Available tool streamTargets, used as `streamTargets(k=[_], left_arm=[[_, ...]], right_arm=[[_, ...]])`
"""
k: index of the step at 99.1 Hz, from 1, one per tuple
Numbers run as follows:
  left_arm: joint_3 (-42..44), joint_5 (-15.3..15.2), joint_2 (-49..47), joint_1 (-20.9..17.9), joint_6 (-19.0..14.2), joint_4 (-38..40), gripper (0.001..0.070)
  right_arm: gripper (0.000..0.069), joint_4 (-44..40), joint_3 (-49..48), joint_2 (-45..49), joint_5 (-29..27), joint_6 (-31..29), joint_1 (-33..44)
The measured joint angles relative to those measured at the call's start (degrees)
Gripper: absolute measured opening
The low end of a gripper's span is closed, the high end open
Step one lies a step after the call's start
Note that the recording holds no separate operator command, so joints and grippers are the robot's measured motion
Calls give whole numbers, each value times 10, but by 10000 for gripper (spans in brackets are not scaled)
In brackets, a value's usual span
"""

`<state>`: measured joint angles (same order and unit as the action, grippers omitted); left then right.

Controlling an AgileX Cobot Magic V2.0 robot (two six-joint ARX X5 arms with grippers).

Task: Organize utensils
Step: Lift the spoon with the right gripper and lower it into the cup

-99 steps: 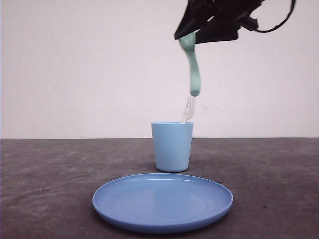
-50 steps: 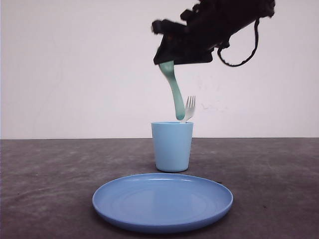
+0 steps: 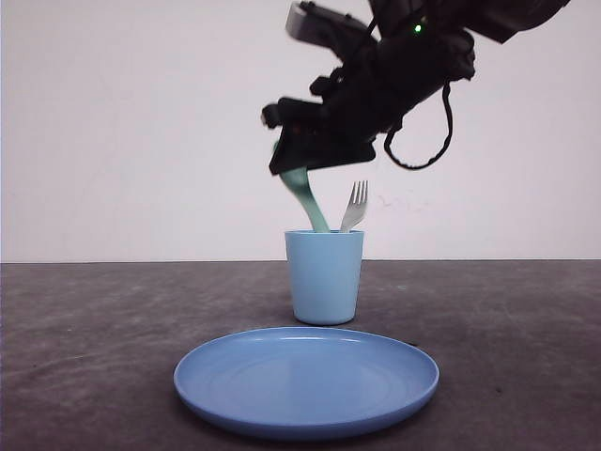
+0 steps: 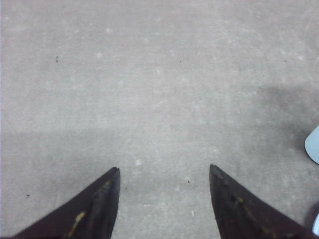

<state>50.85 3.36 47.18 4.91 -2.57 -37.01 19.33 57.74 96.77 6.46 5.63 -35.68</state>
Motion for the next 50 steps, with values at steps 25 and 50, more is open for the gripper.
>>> streamTargets(k=[25, 50], left_arm=[[0, 0, 0, 0, 0, 0, 341], [0, 0, 0, 0, 0, 0, 341]], right_arm=[[193, -40, 0, 12, -2, 6, 0], [194, -61, 2, 12, -3, 11, 0]])
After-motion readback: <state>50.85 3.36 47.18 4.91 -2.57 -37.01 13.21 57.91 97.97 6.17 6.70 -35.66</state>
